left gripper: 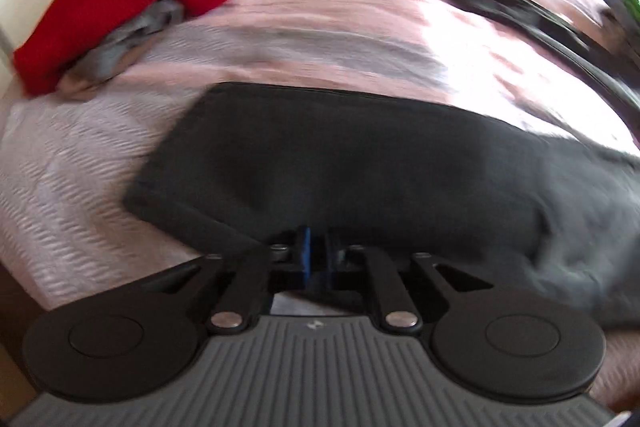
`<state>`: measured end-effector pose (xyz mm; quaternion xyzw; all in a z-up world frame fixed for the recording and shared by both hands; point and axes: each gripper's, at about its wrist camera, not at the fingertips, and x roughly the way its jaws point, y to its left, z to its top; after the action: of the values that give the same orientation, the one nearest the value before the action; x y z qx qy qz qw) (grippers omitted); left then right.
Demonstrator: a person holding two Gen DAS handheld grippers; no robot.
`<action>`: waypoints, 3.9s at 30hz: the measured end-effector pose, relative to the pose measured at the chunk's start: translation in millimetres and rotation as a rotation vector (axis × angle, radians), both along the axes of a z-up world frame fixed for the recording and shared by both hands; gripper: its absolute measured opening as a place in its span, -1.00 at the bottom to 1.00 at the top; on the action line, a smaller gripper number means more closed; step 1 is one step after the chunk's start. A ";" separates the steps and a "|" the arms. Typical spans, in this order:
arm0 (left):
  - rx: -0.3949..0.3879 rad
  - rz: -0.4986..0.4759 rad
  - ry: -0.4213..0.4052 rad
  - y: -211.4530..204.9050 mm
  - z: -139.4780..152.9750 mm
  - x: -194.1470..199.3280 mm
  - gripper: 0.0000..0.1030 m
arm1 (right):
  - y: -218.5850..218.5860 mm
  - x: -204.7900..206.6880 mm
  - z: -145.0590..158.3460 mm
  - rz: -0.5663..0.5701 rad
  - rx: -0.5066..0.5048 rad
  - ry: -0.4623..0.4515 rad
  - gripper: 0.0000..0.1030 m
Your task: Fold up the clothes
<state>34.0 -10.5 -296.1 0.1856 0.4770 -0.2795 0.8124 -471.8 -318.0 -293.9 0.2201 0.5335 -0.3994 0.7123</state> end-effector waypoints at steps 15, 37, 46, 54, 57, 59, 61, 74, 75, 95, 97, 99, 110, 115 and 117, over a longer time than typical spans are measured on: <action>0.130 -0.112 0.134 -54.2 95.3 -88.4 -0.29 | 18.8 -10.2 77.4 -0.248 0.189 -0.072 0.74; 0.030 -0.177 -0.057 -49.1 223.4 -269.7 0.03 | 60.5 -55.3 184.8 -0.058 0.055 -0.205 0.98; 0.011 -0.179 -0.097 -32.8 238.4 -296.3 0.11 | 72.9 -66.8 191.7 -0.019 0.065 -0.223 0.98; 0.000 -0.179 -0.116 -29.6 246.8 -308.3 0.15 | 77.5 -67.2 199.4 0.026 0.055 -0.232 0.98; -0.010 -0.179 -0.124 -30.0 250.1 -312.6 0.20 | 77.6 -67.8 201.7 0.036 0.049 -0.233 0.98; -0.012 -0.179 -0.126 -29.6 251.8 -315.6 0.20 | 76.4 -68.5 203.0 0.039 0.048 -0.233 0.98; -0.014 -0.178 -0.127 -29.2 253.6 -318.7 0.20 | 76.1 -69.2 204.1 0.038 0.050 -0.234 0.98; 0.014 -0.177 -0.113 -25.4 249.5 -332.4 0.21 | 77.3 -77.4 202.0 0.037 0.084 -0.233 0.98; 0.016 -0.178 -0.111 -25.0 249.1 -333.1 0.21 | 77.3 -78.0 201.6 0.034 0.088 -0.233 0.98; 0.030 -0.200 -0.052 -47.6 224.2 -265.5 0.24 | 64.5 -19.0 191.3 0.003 0.097 -0.192 0.98; 0.032 -0.213 -0.048 -58.0 221.7 -249.1 0.24 | 59.4 -4.8 189.6 -0.007 0.097 -0.186 0.98; 0.030 -0.233 -0.042 -69.1 220.3 -230.7 0.24 | 52.9 10.4 187.6 -0.022 0.098 -0.180 0.98; 0.075 -0.402 -0.017 -137.6 202.2 -138.4 0.24 | 27.5 73.0 170.8 -0.184 0.131 -0.136 0.98; 0.108 -0.486 -0.005 -164.9 180.2 -114.8 0.24 | 27.7 89.4 153.1 -0.257 0.145 -0.103 0.98; 0.121 -0.510 0.000 -172.4 171.5 -108.4 0.24 | 29.2 93.4 144.2 -0.283 0.154 -0.082 0.98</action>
<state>-74.4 -183.0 -124.5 0.3480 0.4304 -0.4464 0.7031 -378.4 -288.8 -149.7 0.3632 0.4968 -0.4444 0.6510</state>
